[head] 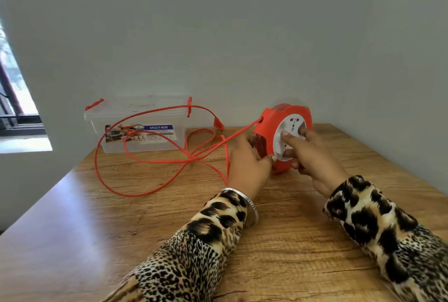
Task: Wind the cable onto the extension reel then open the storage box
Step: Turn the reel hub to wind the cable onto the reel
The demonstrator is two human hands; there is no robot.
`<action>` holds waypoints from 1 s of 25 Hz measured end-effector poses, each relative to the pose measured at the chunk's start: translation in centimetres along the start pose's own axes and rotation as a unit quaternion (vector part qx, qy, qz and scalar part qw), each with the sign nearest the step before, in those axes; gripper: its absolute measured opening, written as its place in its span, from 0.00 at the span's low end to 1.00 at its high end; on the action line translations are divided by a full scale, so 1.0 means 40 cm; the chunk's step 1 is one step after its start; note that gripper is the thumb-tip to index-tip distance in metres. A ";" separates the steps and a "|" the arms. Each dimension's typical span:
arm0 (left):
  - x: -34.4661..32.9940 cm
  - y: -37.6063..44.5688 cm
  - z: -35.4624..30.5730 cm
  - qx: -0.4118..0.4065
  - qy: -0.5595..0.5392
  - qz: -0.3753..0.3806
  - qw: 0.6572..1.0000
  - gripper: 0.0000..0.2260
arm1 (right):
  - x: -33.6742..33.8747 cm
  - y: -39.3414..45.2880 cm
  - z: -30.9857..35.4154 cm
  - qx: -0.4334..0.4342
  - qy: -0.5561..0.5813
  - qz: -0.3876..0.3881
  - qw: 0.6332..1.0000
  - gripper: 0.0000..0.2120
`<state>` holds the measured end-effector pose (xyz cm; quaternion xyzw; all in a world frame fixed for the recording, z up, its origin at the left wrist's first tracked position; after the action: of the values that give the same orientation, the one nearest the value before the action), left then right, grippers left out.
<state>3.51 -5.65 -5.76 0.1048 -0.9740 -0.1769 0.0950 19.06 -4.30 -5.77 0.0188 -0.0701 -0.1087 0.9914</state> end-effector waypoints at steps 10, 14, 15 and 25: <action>0.016 0.028 0.033 0.032 -0.085 0.003 0.996 0.19 | -0.054 -0.029 -0.018 -0.102 0.168 0.102 0.975 0.09; 0.077 0.049 0.009 0.018 -0.113 -0.014 0.993 0.16 | -0.006 -0.029 0.046 0.136 -0.256 0.008 0.957 0.07; 0.087 0.052 0.005 0.018 -0.119 -0.007 0.993 0.17 | -0.014 -0.041 0.081 0.227 -0.332 -0.013 0.915 0.06; 0.103 0.058 -0.021 0.033 -0.102 0.085 0.991 0.23 | -0.102 -0.081 0.100 0.394 -0.587 0.027 0.706 0.37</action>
<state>-0.66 -4.79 -3.52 0.0065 -0.9892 -0.1460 0.0066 13.86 -6.67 -2.54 0.3381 -0.6752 -0.0329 0.6547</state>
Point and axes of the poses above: each hand's wrist, its own y-axis towards the middle knuckle, its own x-axis out of the back of the hand, z = x × y, the point moved 9 cm from there along y, towards the middle knuckle, and after that the axes turned 3 degrees about -z, right-handed, at the moved point
